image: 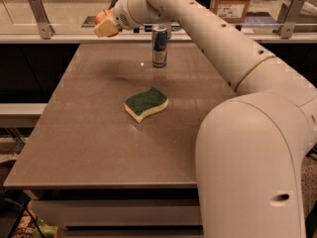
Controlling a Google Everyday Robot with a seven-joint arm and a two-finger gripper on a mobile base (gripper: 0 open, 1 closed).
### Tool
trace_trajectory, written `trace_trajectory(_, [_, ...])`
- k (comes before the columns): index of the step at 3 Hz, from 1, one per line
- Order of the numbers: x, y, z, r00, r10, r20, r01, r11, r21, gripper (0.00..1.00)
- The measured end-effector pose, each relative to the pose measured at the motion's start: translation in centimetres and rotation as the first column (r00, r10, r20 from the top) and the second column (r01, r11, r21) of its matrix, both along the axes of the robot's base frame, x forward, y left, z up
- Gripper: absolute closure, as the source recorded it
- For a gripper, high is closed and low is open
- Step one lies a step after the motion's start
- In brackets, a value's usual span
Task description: Pick apple
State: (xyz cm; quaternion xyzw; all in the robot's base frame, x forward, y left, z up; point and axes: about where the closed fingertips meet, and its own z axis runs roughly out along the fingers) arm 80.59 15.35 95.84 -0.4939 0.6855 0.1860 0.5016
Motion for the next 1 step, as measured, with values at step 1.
trace_trajectory(1, [0.00, 0.01, -0.01, 1.0000, 0.000, 0.000, 0.000, 1.000, 0.000, 1.00])
